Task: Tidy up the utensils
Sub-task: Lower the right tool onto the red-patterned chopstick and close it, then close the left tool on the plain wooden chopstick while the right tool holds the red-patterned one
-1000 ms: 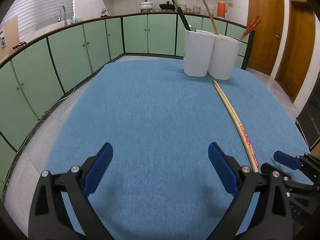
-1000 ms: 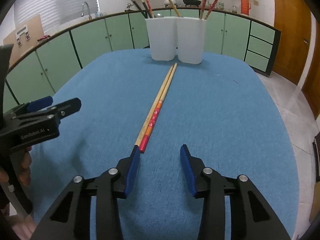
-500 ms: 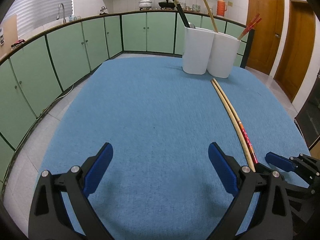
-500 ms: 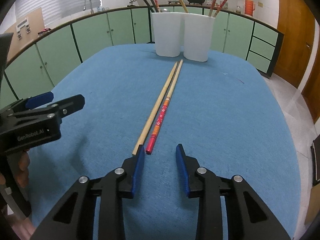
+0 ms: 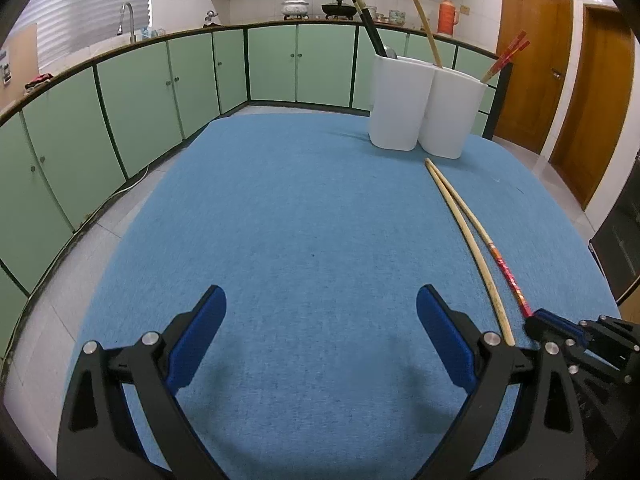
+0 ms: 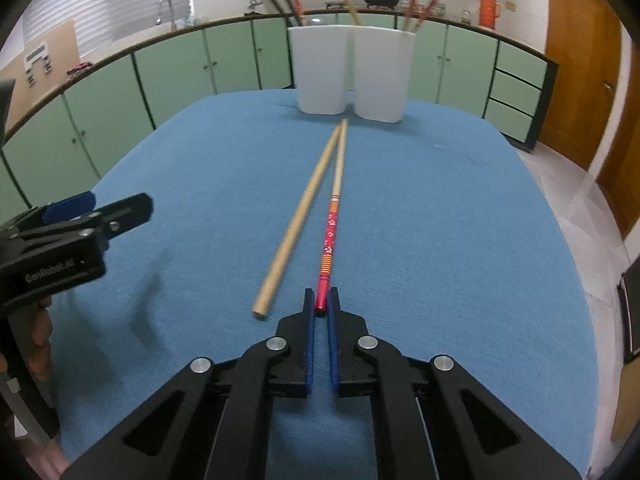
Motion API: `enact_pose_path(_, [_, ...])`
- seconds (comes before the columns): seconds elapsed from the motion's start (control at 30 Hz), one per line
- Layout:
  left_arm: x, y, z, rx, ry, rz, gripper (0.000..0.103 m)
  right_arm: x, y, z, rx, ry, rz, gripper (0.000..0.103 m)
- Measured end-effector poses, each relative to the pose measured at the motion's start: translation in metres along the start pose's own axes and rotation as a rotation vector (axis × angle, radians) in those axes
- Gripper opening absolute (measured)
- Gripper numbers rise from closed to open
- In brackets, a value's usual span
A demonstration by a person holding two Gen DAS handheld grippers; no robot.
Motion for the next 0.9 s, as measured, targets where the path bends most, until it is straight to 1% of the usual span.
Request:
enact_pose_path(0.17, [0.0, 0.0, 0.0, -0.004, -0.002, 0.001, 0.093, 0.005, -0.002, -0.016, -0.05, 0.001, -0.01, 0.006])
enact_pose_path(0.4, [0.002, 0.001, -0.006, -0.015, -0.008, -0.005, 0.093, 0.003, -0.002, -0.015, -0.071, 0.021, -0.008, 0.008])
enact_pose_path(0.57, [0.005, 0.003, -0.017, -0.028, -0.024, -0.011, 0.093, 0.002, -0.001, -0.015, -0.076, 0.019, -0.009, 0.005])
enact_pose_path(0.67, [0.008, 0.005, -0.028, -0.042, -0.044, -0.019, 0.093, 0.006, 0.0, -0.023, -0.105, -0.003, -0.024, 0.005])
enact_pose_path(0.73, [0.01, 0.006, -0.038, -0.048, -0.072, -0.021, 0.093, 0.009, 0.0, -0.032, -0.126, -0.03, -0.034, 0.005])
enact_pose_path(0.9, [0.011, 0.005, -0.072, -0.08, -0.144, -0.012, 0.093, 0.019, -0.002, -0.058, -0.191, -0.063, -0.049, 0.005])
Point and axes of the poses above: each gripper's, at about its wrist camera, not at the fingertips, and x roughly against the way its jaws point, z to its left, y to its top, the point moved 7 cm from there along -x, roughly the way its jaws point, and after that the axes turned 13 degrees about -x, right-handed, at the moved point
